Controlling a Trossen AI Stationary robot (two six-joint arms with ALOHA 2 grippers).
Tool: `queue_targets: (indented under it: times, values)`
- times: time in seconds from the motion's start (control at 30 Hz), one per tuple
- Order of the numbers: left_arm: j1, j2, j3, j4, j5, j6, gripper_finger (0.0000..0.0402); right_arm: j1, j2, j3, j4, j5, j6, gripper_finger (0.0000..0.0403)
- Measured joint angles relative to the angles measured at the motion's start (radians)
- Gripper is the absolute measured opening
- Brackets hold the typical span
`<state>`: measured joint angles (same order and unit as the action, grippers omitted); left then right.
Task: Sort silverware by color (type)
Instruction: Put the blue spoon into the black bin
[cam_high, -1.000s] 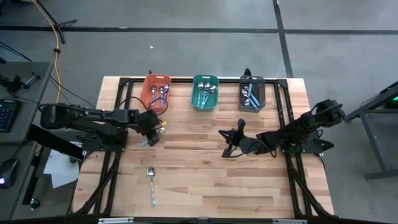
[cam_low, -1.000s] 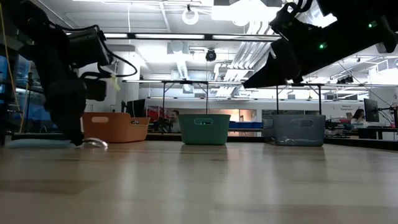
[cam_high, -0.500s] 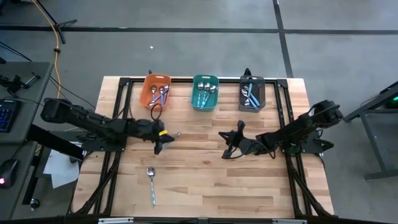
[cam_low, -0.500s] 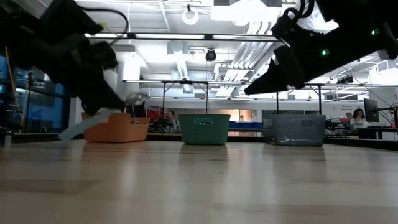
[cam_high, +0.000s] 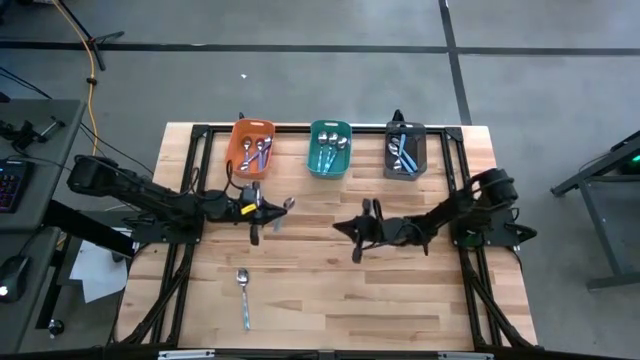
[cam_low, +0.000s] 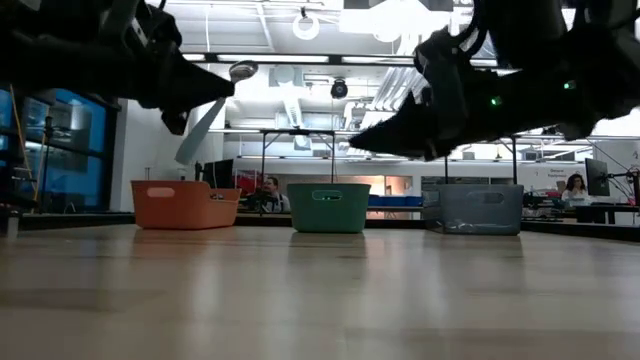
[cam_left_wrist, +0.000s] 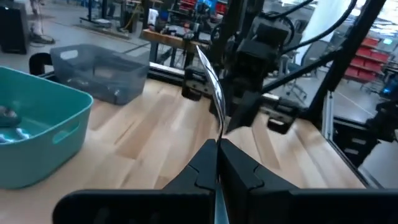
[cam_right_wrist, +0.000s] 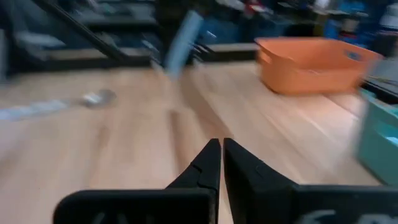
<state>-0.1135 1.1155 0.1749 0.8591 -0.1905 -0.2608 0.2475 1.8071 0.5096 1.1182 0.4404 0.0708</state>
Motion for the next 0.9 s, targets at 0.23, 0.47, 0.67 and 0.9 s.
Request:
queue_targets:
  times: [0.23,0.47,0.67,0.9]
  values:
    - [0.0,0.17,0.0,0.242,-0.005,0.033,0.0,-0.041,0.133,0.058,0.17,-0.099,0.021,0.006]
    - [0.0,0.407,0.007,0.594,0.03,0.067,0.0,-0.073,0.216,0.231,0.164,-0.124,0.06,0.0147]
    - [0.0,0.509,0.059,0.673,0.079,0.082,0.0,-0.108,0.217,0.314,0.15,-0.247,0.059,0.0181]
    - [0.0,0.539,0.111,0.673,0.104,0.107,0.0,-0.124,0.218,0.383,0.045,-0.273,0.035,0.016]
